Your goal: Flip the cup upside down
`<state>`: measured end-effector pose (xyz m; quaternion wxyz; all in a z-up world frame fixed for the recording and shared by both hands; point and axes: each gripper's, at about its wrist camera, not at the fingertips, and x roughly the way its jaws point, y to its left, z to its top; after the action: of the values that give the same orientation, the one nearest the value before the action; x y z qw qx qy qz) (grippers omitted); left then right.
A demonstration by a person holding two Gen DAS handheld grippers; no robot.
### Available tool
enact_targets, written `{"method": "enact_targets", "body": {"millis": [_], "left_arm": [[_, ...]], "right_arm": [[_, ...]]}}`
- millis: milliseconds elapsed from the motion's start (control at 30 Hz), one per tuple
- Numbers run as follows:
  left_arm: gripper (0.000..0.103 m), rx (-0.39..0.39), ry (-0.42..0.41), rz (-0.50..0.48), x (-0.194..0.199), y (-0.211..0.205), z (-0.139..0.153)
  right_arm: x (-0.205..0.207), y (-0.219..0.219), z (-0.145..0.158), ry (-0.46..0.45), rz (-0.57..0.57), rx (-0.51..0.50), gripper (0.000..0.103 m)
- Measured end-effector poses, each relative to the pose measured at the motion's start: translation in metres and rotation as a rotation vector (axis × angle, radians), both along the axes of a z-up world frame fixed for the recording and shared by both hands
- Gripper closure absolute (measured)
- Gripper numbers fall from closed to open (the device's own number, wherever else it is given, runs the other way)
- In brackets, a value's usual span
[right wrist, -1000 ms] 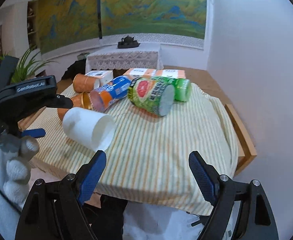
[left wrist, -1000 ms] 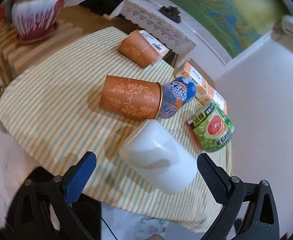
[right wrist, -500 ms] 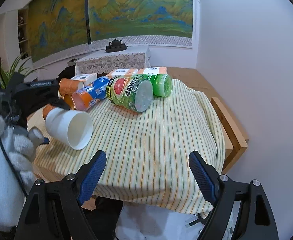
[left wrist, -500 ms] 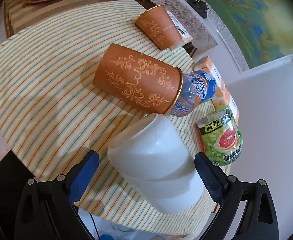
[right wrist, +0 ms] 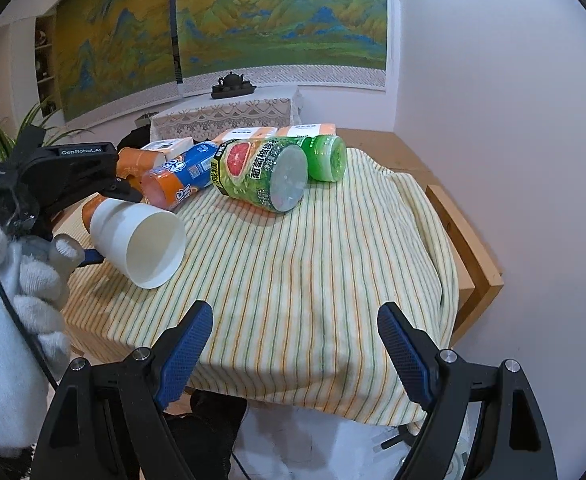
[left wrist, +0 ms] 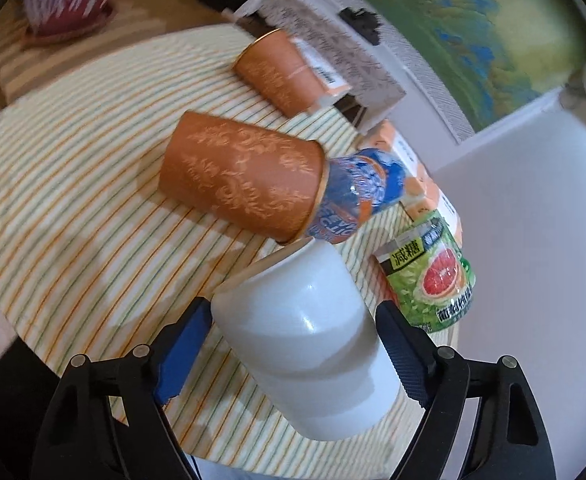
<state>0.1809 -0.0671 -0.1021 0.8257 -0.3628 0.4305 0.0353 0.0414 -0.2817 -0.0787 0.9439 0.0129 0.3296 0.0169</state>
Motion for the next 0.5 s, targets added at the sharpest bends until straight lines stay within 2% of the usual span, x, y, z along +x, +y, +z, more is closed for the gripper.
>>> {"method": "enact_targets", "body": {"millis": [133,233,500], "left_arm": [[0.018,0.116,-0.069,-0.046,-0.005,-0.018,0.012],[0.018,0.172,-0.111,-0.076,-0.011,-0.029,0.016],[0.019,0.377,-0.282,-0.172,-0.044,-0.064,0.026]], "right_arm": [[0.003,-0.003,-0.005,0.008,-0.006,0.018,0.022],[0.007,-0.008,-0.009,0.022,-0.007,0.048,0.022],[0.012,-0.016,-0.014,0.030,-0.017,0.087,0.022]]}}
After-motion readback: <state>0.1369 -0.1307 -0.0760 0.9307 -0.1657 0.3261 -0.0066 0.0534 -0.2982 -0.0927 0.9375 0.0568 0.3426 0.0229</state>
